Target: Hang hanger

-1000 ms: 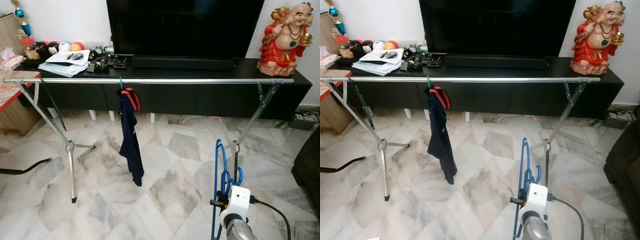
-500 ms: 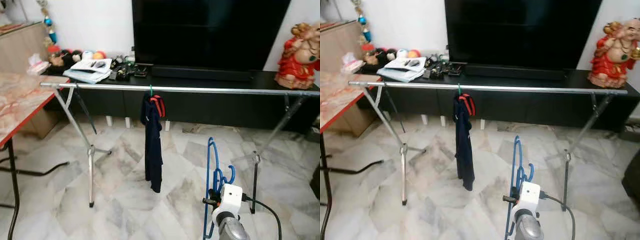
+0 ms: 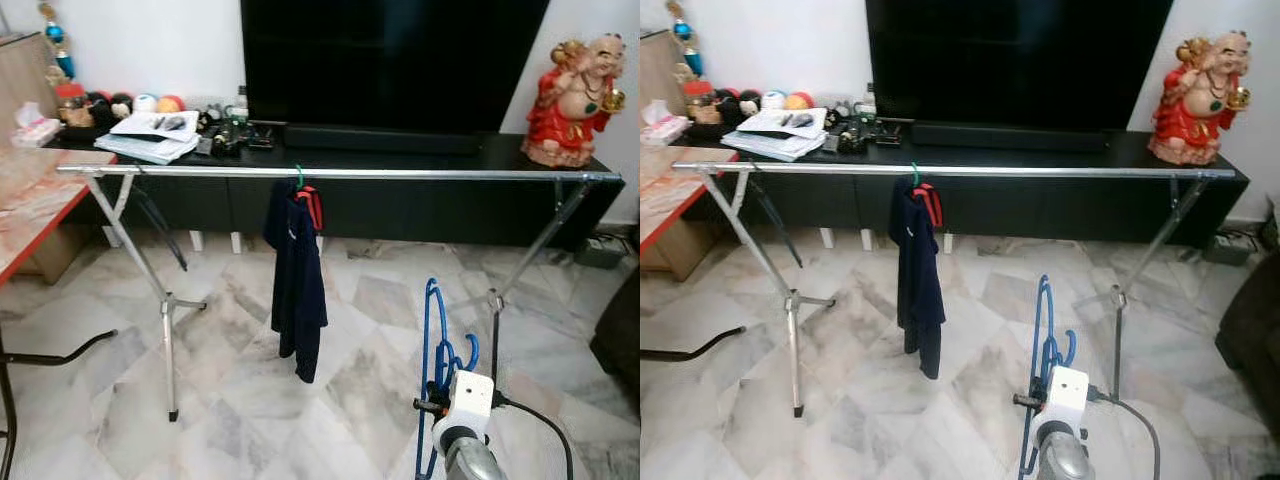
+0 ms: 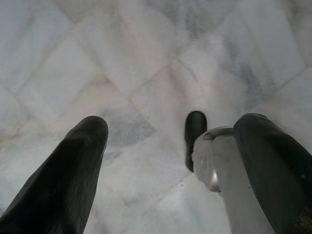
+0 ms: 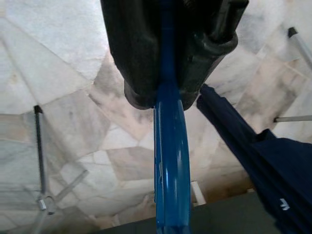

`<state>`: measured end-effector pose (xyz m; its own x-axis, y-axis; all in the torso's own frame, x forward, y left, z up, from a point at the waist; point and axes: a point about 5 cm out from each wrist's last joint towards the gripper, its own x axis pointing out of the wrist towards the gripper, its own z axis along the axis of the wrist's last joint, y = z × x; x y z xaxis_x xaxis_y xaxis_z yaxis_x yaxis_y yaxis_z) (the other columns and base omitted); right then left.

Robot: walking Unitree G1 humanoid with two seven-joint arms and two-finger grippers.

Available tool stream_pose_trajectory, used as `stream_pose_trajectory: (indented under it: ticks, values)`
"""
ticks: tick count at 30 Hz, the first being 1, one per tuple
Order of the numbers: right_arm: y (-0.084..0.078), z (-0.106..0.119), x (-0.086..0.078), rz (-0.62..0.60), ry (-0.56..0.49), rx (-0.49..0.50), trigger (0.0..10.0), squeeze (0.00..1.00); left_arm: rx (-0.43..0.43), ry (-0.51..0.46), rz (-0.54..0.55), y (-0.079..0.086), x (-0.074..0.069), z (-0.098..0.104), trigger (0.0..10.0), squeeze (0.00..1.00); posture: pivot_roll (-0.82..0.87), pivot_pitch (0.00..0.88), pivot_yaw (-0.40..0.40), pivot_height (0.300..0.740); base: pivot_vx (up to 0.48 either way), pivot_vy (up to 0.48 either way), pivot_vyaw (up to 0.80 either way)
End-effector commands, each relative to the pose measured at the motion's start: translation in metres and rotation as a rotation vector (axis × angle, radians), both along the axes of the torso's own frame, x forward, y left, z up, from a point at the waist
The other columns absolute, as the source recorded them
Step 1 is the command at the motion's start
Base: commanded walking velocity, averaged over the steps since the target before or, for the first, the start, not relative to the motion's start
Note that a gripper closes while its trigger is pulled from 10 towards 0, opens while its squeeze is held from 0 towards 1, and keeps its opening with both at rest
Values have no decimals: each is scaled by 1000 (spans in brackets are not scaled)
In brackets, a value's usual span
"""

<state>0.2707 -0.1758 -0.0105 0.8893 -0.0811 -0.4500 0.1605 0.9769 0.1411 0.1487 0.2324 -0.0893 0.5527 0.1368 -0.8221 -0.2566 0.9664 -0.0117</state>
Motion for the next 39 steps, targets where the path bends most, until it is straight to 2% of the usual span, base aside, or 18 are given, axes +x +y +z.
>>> stream_pose_trajectory:
  ticks: [1, 18, 39]
  values:
    - [-2, 3, 4, -1, -8, -4, 10000, 0, -4, 13, -12, -2, -3, -2, 10000, 0, 4, 25, -7, 740, 0, 0, 0]
    - [0, 4, 4, 25, -18, -13, 10000, 0, -8, 4, -21, -4, -2, -1, 10000, 0, 4, 26, -5, 740, 97, 0, 0]
    - [3, 4, 5, 34, -15, -21, 10000, 0, -8, -5, -23, -5, 0, -1, 10000, 0, 4, 21, -4, 740, 285, 0, 0]
